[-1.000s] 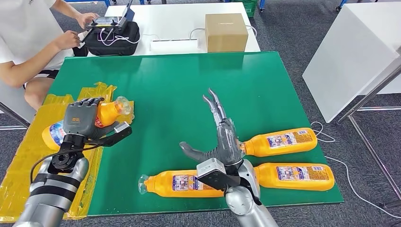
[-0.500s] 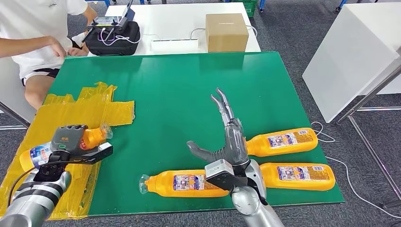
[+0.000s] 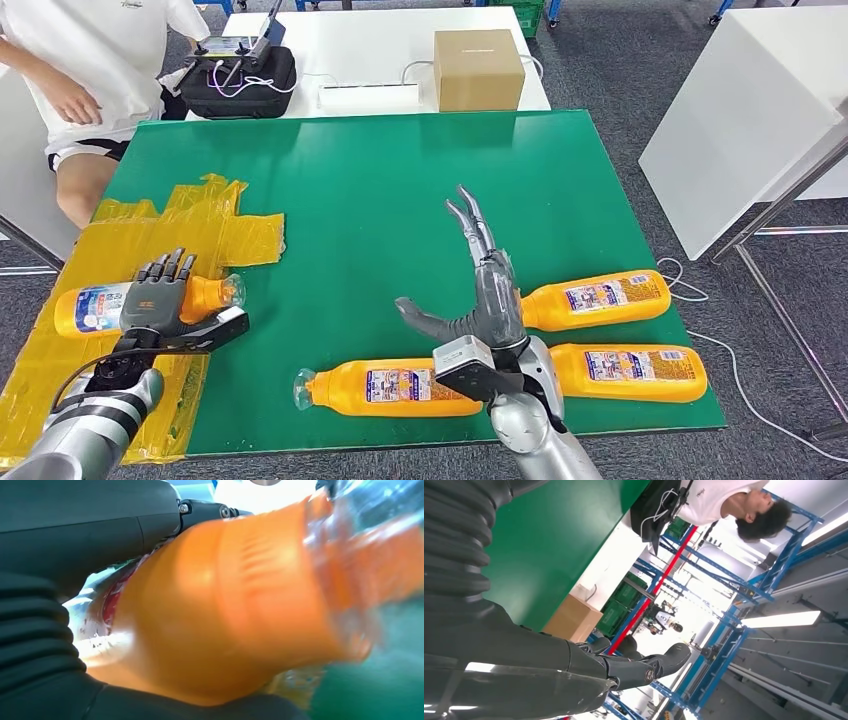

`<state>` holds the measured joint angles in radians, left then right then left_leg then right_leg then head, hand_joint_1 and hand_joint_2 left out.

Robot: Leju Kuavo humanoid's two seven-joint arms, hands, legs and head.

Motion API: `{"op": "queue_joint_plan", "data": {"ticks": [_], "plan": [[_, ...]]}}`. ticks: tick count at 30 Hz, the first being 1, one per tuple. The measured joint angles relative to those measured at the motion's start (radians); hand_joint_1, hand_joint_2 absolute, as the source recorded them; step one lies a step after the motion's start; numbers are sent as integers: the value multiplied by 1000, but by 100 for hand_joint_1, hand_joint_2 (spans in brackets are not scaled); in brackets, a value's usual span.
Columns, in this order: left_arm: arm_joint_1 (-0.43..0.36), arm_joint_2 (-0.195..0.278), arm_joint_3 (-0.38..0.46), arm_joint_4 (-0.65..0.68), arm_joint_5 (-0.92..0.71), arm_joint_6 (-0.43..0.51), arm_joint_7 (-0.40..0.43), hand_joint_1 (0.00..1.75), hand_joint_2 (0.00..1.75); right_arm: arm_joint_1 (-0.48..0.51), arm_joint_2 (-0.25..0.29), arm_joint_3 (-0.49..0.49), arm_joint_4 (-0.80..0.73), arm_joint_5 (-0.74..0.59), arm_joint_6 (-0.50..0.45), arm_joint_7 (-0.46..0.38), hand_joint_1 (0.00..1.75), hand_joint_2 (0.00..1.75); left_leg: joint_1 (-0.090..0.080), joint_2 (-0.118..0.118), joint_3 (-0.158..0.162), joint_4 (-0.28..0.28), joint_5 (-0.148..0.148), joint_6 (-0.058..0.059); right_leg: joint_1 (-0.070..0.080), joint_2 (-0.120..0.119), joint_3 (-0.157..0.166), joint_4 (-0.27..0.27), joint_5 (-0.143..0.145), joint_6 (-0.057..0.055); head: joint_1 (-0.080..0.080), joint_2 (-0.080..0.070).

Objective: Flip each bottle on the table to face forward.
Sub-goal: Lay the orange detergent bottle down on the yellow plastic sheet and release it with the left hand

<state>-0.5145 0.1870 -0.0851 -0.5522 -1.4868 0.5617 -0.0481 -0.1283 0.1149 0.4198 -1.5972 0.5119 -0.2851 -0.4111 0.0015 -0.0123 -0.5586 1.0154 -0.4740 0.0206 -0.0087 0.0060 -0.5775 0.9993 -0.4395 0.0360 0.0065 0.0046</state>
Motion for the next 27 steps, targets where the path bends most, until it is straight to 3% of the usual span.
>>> {"op": "queue_joint_plan", "data": {"ticks": [11,15,22,27], "plan": [[10,-41,64,1,87,68,-69,0,175,-12,-8,20,10,35,21,29,0,175,0,0,0,0,0,0,0,0,0,0,0,0,0,0],[23,-56,98,-25,189,124,-149,0,175,-18,-15,33,18,55,51,34,0,175,0,0,0,0,0,0,0,0,0,0,0,0,0,0],[81,-110,172,-204,459,128,-327,0,175,-20,-36,66,26,35,138,16,0,175,0,0,0,0,0,0,0,0,0,0,0,0,0,0],[144,-155,185,-411,666,53,-402,0,175,-19,-70,96,25,-9,259,-22,0,175,0,0,-1,0,0,0,0,0,-1,-1,0,0,0,0]]}}
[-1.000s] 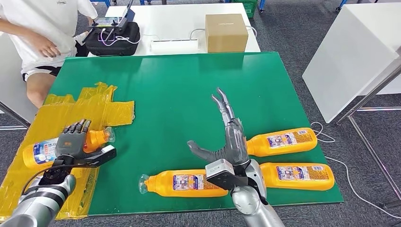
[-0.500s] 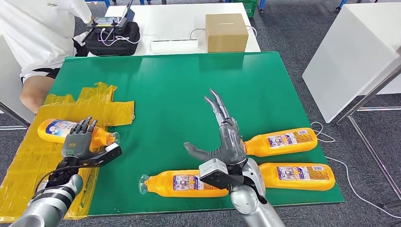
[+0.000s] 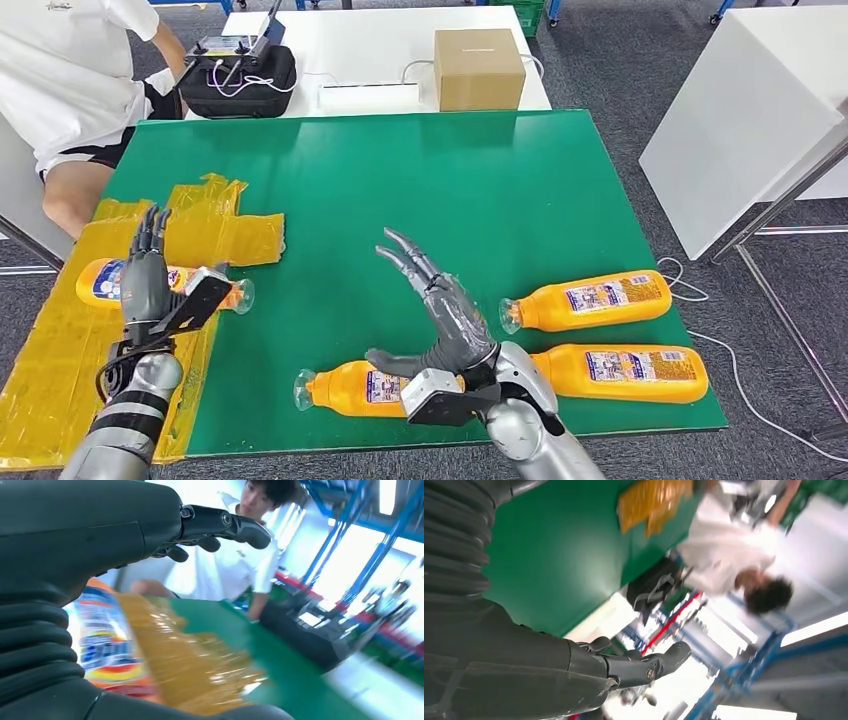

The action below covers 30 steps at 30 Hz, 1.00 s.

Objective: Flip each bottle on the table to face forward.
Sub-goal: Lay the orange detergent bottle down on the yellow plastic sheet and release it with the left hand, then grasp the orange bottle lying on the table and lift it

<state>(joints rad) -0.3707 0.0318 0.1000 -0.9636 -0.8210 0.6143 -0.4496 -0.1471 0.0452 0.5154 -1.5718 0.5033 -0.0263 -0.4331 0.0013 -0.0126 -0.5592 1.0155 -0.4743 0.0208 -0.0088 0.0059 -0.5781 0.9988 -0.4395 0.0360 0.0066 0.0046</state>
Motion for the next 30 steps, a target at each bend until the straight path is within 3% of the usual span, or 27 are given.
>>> {"op": "queue_joint_plan", "data": {"ticks": [6,12,30], "plan": [[75,-55,6,-234,217,-120,-74,0,175,17,-74,46,-4,-43,118,-43,0,175,0,0,0,0,0,0,-1,0,0,0,0,0,0,0],[125,-85,8,-367,284,-170,-94,0,175,44,-135,68,-21,-64,157,-55,0,175,0,0,0,0,-1,0,-1,0,0,0,0,0,0,0],[153,-109,9,-447,303,-190,-95,0,175,64,-207,90,-38,-25,168,-35,0,175,0,0,0,0,-1,0,-1,0,0,0,0,0,0,0]]}}
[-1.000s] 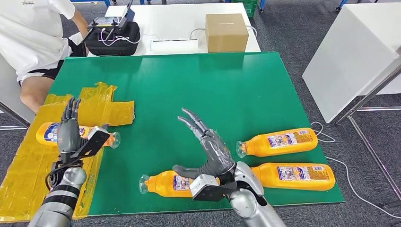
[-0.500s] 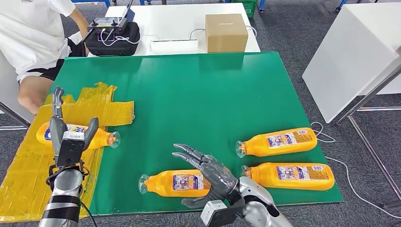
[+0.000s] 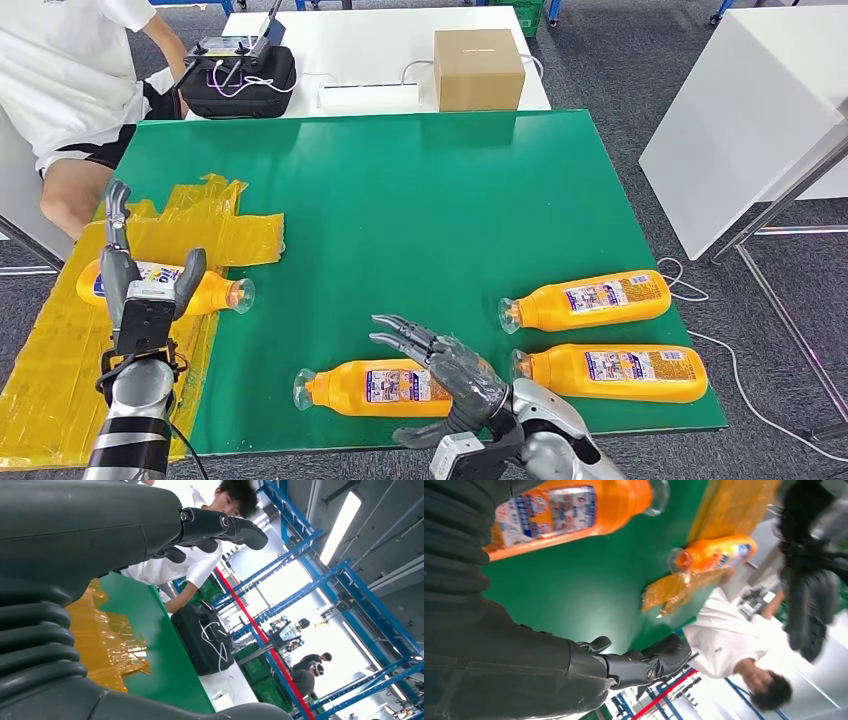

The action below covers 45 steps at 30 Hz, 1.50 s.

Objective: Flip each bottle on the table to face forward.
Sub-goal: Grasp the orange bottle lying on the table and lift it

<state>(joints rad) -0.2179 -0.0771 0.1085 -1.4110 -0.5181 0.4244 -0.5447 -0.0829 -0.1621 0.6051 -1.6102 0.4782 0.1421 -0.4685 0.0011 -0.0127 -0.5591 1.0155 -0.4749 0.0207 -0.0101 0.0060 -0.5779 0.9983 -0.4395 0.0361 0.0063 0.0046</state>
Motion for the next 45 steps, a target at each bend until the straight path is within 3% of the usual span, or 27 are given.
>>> {"op": "queue_joint_plan", "data": {"ticks": [6,11,15,26,32,37,41,45], "plan": [[5,-7,-2,0,11,-8,5,0,175,-28,-46,57,61,188,-61,95,0,175,0,0,0,0,0,0,0,0,0,0,0,0,0,0],[15,-16,-9,0,13,-14,10,0,175,-73,-43,108,153,335,-122,223,0,175,0,0,0,0,0,0,0,0,0,0,0,0,0,0],[27,-26,-17,-3,15,-23,22,0,175,-121,-3,141,246,428,-160,325,0,175,0,1,0,0,0,0,0,0,0,0,0,0,0,0],[29,-40,-37,-3,18,-31,35,0,175,-216,88,195,435,531,-182,433,0,175,0,1,0,0,0,0,0,0,0,0,0,0,0,0],[31,-52,-44,-3,20,-37,43,0,175,-287,177,218,561,613,-199,514,1,175,0,1,0,0,0,0,0,0,0,0,0,0,0,0],[34,-58,-52,-3,28,-39,44,0,175,-349,227,226,666,630,-187,559,52,175,0,1,1,0,0,0,0,0,0,0,0,0,0,0],[39,-60,-52,-3,35,-41,46,0,175,-384,247,226,730,649,-187,592,151,175,0,1,1,0,1,0,0,0,0,0,0,0,0,0],[39,-61,-52,-3,41,-46,46,0,175,-407,261,226,777,652,-184,594,154,175,0,1,1,0,1,0,0,0,0,0,0,0,0,0]]}}
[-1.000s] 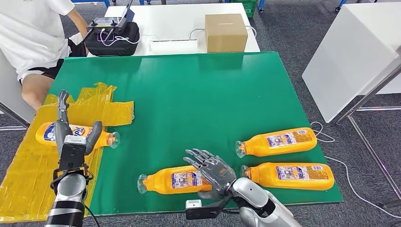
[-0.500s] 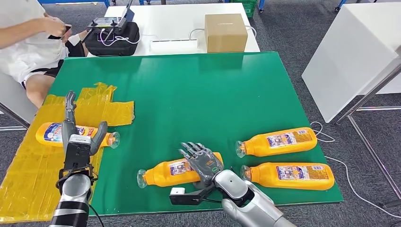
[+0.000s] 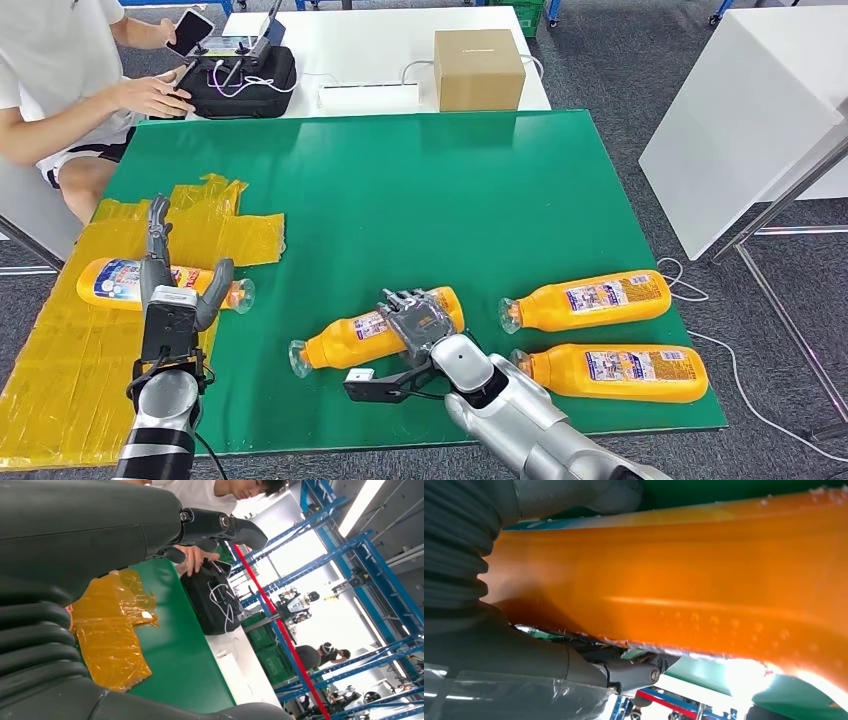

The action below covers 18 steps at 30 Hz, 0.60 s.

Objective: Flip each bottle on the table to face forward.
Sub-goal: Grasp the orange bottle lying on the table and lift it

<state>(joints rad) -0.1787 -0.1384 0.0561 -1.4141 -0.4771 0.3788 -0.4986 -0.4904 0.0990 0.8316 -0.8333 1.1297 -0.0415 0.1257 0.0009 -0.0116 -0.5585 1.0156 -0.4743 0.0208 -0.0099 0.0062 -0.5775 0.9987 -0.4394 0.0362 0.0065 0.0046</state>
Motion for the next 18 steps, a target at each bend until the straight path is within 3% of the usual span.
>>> {"op": "queue_joint_plan", "data": {"ticks": [5,14,18], "plan": [[0,-2,0,0,3,-1,0,0,175,-19,11,0,32,0,4,0,175,175,0,0,0,0,0,0,0,0,0,0,0,0,0,0],[0,-5,-2,0,4,-3,0,0,175,-40,17,-6,69,-17,10,-19,175,175,0,0,1,0,0,0,0,0,0,0,0,0,0,0],[0,-5,-8,0,6,-4,0,0,175,-44,20,-28,79,-43,-33,-26,175,175,0,0,1,0,0,0,0,0,1,0,0,0,0,0]]}}
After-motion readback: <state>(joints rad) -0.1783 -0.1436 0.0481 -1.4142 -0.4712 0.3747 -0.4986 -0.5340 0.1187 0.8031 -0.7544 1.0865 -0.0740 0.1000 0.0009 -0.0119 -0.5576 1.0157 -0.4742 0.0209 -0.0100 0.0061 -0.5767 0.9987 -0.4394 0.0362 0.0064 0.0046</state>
